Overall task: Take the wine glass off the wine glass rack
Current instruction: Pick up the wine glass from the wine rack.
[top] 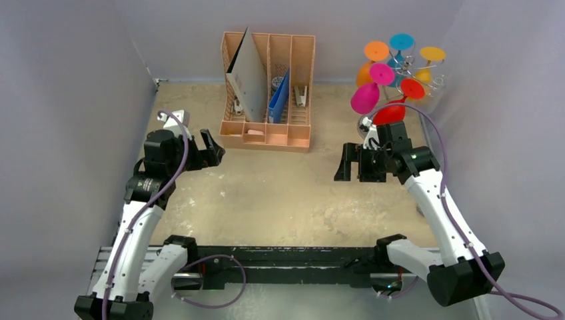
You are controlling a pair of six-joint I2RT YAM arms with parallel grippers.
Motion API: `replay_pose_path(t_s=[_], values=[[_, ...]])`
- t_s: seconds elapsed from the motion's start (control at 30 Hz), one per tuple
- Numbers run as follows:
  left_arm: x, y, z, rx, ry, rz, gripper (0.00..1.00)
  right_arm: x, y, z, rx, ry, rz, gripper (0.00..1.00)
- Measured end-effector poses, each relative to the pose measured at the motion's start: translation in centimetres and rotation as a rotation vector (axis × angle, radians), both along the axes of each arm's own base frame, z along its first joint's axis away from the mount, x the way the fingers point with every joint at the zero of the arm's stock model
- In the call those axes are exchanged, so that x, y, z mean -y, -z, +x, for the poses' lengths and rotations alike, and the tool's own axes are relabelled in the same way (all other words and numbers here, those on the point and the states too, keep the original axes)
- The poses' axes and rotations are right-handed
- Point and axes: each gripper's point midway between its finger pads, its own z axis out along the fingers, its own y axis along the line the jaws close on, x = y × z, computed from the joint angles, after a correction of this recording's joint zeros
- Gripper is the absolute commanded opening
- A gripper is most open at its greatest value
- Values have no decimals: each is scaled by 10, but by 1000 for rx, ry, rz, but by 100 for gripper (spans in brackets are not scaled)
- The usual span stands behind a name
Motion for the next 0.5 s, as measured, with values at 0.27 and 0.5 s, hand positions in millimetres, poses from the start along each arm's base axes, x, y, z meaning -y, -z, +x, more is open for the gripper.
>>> replay_pose_path(t_s=[0.27, 0.5], values=[[-34, 56, 1, -216, -243, 60, 100, 50, 30, -2, -46, 311, -212, 99], [-20, 80, -12, -285, -179, 15, 100, 98, 36, -8, -42, 504, -367, 99]])
